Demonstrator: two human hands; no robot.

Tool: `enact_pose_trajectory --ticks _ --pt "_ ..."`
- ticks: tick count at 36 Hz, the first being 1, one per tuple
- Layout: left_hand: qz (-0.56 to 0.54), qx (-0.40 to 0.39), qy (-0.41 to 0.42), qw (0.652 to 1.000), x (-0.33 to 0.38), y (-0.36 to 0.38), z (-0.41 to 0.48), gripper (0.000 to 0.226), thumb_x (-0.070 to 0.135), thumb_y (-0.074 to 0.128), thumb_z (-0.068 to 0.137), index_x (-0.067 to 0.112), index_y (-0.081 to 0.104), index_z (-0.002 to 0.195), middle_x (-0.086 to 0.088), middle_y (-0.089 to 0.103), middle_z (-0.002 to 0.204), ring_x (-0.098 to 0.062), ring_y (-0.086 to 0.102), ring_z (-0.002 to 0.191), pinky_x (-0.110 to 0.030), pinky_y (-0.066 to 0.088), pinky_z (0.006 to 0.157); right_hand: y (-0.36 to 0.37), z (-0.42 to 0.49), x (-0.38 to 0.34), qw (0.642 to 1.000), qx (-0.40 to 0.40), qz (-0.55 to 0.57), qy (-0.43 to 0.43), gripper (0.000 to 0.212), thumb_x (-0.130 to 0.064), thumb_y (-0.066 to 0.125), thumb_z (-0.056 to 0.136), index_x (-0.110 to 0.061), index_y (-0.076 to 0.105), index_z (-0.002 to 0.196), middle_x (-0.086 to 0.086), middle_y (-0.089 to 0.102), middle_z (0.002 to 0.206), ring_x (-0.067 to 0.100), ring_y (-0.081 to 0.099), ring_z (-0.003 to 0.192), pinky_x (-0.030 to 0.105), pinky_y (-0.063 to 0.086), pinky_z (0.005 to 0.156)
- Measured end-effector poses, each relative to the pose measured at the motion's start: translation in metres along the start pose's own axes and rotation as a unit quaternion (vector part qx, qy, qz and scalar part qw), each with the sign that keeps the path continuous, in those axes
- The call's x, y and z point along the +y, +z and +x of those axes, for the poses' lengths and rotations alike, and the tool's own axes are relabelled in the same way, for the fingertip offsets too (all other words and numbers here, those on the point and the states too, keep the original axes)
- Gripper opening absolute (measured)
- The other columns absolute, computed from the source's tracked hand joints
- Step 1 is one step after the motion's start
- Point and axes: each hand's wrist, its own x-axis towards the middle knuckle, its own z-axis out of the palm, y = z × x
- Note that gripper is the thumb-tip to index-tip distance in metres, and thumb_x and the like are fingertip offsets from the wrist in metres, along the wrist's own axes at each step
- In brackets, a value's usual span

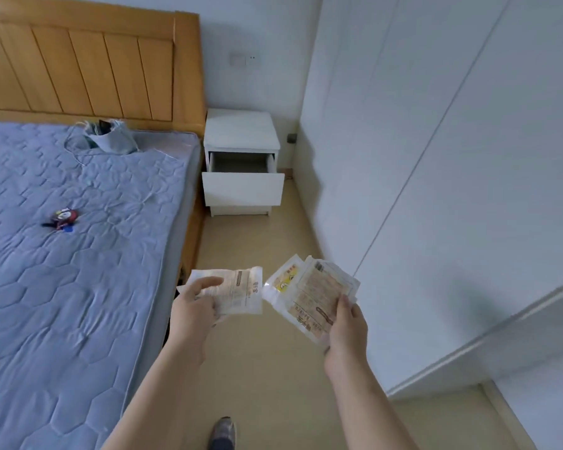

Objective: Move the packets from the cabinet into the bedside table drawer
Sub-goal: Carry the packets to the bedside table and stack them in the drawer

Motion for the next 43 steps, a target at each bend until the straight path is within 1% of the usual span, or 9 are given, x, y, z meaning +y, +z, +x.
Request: enact_pose_trajectory --ticks 4,12,15,20,25,31,35,40,43 --pt "0.034 0.028 -0.019 0.999 0.040 0.007 0.087 0.046 -0.011 0.035 0.081 0.019 0.069 0.072 -0.004 0.061 0.093 -0.036 0.062 0.094 -0.051 0.052 0.088 0.072 0.056 -0.025 1.000 -0.011 0.022 0.008 0.022 -0.020 0.038 0.102 -0.014 0.057 0.092 0.003 0.063 0.089 0.016 0.061 0.078 0.032 0.051 0.070" --pt "0.033 -0.039 0.026 0.998 0.126 0.072 0.173 0.027 0.016 0.051 0.091 0.023 0.071 0.075 0.000 0.071 0.083 -0.022 0.066 0.084 -0.041 0.056 0.080 0.188 0.146 -0.066 0.998 -0.034 0.037 0.027 0.021 -0.019 0.036 0.102 -0.014 0.053 0.090 0.002 0.061 0.080 0.013 0.060 0.067 0.015 0.048 0.041" --pt "0.044 -0.081 0.041 0.995 0.147 0.100 0.205 0.027 0.034 0.056 0.092 0.018 0.072 0.077 0.002 0.073 0.072 -0.016 0.069 0.074 -0.032 0.057 0.070 0.216 0.188 -0.073 0.998 -0.040 0.026 0.033 0.020 -0.016 0.037 0.102 -0.013 0.055 0.093 0.002 0.062 0.078 0.013 0.060 0.066 0.016 0.048 0.041" --pt "0.059 -0.041 0.030 0.997 0.178 0.147 0.291 0.025 0.023 0.067 0.086 0.002 0.066 0.073 -0.010 0.067 0.071 -0.023 0.061 0.069 -0.040 0.054 0.075 0.265 0.279 -0.101 0.995 -0.087 -0.038 0.035 0.024 -0.021 0.039 0.101 -0.015 0.058 0.088 0.001 0.064 0.079 0.015 0.061 0.067 0.022 0.050 0.051" --pt "0.041 -0.006 0.000 0.999 0.217 0.192 0.367 0.021 0.016 0.066 0.087 0.007 0.059 0.069 -0.008 0.070 0.078 -0.023 0.065 0.075 -0.039 0.055 0.076 0.308 0.368 -0.140 0.986 -0.127 -0.105 0.029 0.032 -0.021 0.038 0.101 -0.013 0.061 0.081 0.002 0.065 0.077 0.017 0.062 0.068 0.027 0.049 0.059" --pt "0.063 0.060 0.021 0.996 0.257 0.213 0.451 0.017 0.013 0.058 0.092 0.006 0.058 0.077 0.001 0.066 0.076 -0.010 0.061 0.064 -0.016 0.046 0.046 0.374 0.463 -0.179 0.987 -0.048 -0.140 -0.054 0.035 -0.020 0.036 0.100 -0.014 0.057 0.072 0.000 0.055 0.067 0.017 0.053 0.060 0.024 0.041 0.053" --pt "0.111 0.085 0.040 0.989 0.272 0.211 0.506 0.022 0.014 0.056 0.092 0.014 0.058 0.071 0.006 0.064 0.072 -0.009 0.059 0.061 -0.019 0.042 0.050 0.425 0.510 -0.184 0.971 -0.018 -0.170 -0.170 0.033 -0.025 0.034 0.101 -0.009 0.055 0.081 0.001 0.058 0.073 0.027 0.057 0.076 0.031 0.046 0.064" --pt "0.123 0.033 0.054 0.990 0.296 0.227 0.591 0.024 0.016 0.059 0.091 0.012 0.057 0.068 0.003 0.060 0.065 -0.013 0.054 0.059 -0.022 0.040 0.057 0.499 0.544 -0.175 0.898 -0.231 -0.308 -0.213 0.030 -0.023 0.036 0.101 -0.014 0.053 0.079 -0.006 0.051 0.073 0.005 0.047 0.066 0.006 0.036 0.052" --pt "0.163 -0.002 0.061 0.985 0.313 0.233 0.649 0.029 0.020 0.061 0.089 0.012 0.051 0.064 0.001 0.050 0.058 -0.017 0.043 0.056 -0.026 0.034 0.058 0.541 0.565 -0.159 0.870 -0.321 -0.349 -0.136 0.029 -0.024 0.037 0.101 -0.018 0.061 0.088 -0.007 0.060 0.084 0.007 0.055 0.078 0.012 0.042 0.067"
